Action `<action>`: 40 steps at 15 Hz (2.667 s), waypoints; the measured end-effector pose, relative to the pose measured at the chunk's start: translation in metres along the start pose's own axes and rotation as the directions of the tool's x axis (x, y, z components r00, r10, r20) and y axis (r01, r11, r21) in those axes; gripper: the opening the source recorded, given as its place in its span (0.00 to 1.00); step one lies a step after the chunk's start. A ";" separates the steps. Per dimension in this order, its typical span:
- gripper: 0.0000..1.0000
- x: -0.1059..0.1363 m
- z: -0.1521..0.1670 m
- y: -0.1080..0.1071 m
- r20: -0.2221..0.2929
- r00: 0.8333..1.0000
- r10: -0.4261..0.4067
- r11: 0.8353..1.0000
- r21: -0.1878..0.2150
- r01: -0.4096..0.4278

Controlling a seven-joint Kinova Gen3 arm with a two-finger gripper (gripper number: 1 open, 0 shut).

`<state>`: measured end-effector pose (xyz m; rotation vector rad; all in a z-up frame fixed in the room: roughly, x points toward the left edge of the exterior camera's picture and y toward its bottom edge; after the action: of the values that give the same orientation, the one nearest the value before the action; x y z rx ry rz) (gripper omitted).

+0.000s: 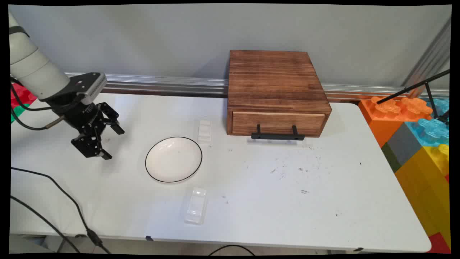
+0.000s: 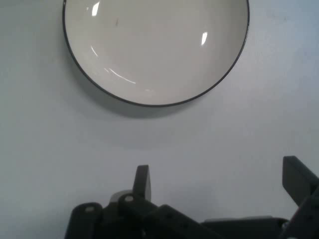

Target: Open the drawer

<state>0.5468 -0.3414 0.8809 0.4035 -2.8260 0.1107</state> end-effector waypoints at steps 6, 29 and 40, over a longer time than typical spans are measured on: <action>1.00 0.012 0.004 -0.012 -0.033 0.991 -0.130 0.991 0.000 0.130; 1.00 0.335 0.050 -0.033 -0.167 0.966 -0.196 0.974 0.079 0.212; 1.00 0.407 0.121 -0.051 -0.143 0.985 -0.095 0.983 0.143 0.115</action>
<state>0.1543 -0.5107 0.8849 0.5561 -2.6647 0.3188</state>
